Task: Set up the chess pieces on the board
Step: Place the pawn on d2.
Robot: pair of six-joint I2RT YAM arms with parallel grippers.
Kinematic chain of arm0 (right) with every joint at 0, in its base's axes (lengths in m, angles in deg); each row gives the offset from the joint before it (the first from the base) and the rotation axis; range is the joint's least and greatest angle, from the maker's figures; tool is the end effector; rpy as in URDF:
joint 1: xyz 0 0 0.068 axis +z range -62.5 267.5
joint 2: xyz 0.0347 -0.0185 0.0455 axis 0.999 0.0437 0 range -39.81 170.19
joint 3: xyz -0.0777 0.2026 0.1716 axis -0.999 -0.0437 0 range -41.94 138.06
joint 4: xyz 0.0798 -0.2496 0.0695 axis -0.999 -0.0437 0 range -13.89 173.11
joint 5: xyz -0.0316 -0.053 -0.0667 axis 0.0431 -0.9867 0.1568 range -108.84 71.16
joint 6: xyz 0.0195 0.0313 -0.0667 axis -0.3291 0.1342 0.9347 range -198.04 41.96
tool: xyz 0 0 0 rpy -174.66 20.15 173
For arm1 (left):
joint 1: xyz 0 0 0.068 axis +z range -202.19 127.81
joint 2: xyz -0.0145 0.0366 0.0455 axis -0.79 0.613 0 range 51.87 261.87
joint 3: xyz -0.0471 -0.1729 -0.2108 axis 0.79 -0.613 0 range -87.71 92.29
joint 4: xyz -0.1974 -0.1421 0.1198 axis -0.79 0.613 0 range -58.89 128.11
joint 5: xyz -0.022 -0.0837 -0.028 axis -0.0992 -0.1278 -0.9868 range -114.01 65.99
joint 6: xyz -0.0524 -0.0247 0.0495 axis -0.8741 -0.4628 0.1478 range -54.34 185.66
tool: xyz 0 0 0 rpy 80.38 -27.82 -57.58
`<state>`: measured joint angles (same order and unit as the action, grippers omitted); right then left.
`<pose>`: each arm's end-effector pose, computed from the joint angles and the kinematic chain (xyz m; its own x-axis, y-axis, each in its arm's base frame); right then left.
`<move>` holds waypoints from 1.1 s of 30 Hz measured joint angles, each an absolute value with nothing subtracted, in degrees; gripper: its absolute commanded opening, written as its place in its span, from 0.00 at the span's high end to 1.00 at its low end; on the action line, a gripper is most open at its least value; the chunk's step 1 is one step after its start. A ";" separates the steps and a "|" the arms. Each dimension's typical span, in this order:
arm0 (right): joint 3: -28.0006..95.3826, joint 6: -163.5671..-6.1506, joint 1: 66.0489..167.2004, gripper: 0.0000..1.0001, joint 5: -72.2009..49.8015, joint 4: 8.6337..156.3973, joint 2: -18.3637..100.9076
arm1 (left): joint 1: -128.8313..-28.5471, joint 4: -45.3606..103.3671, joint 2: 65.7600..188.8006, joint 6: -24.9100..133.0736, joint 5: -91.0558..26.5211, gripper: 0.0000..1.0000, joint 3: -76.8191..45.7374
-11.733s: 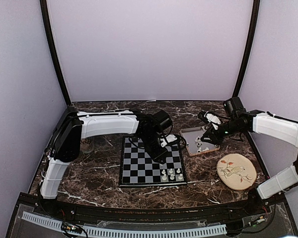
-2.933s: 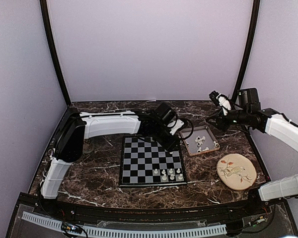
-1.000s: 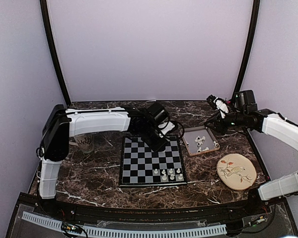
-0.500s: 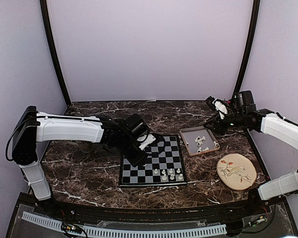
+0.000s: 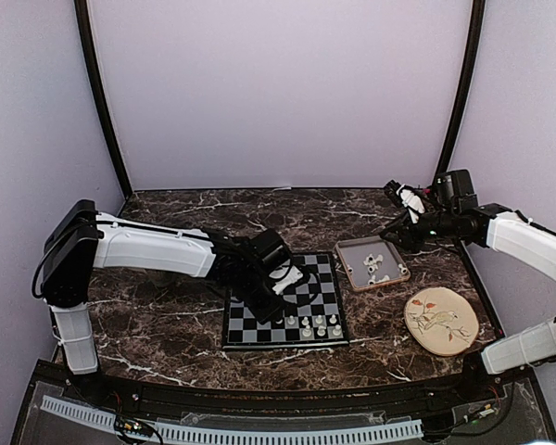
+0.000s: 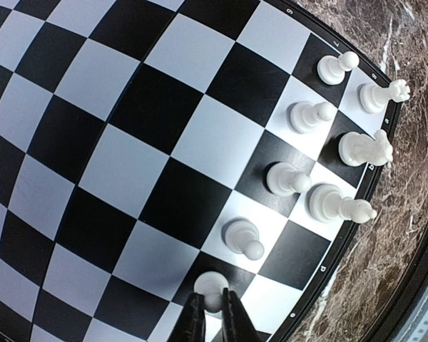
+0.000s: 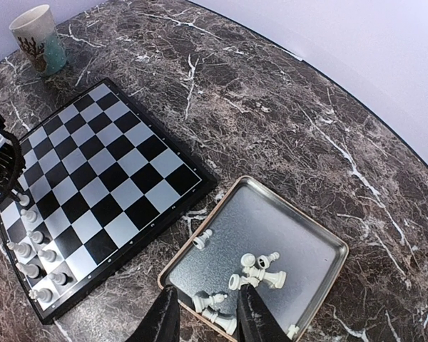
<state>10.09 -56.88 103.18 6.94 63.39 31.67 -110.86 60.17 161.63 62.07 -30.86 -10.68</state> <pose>0.2793 0.1076 0.2558 -0.3619 -0.4393 -0.8222 -0.7493 0.6618 -0.0238 0.2135 -0.3654 0.1565 -0.5123 0.7219 -0.4652 0.8470 0.5143 -0.1345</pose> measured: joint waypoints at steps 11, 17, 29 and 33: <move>10.09 -56.09 103.18 0.72 6.96 63.36 31.98 | -111.13 60.91 162.04 62.04 -30.77 0.91 -10.22; 10.09 -56.05 103.18 0.71 7.07 63.36 31.98 | -111.83 61.08 162.04 62.02 -30.60 0.90 -10.22; 10.09 -56.05 103.18 0.71 7.09 63.34 32.00 | -111.87 61.08 162.04 61.34 -28.08 0.75 -10.74; 10.09 -56.05 103.18 0.71 7.09 63.34 32.00 | -111.87 61.00 162.04 60.75 -27.34 0.71 -10.85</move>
<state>10.09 -56.05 103.18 7.09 63.34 32.00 -111.87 61.00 162.04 60.75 -27.34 -10.85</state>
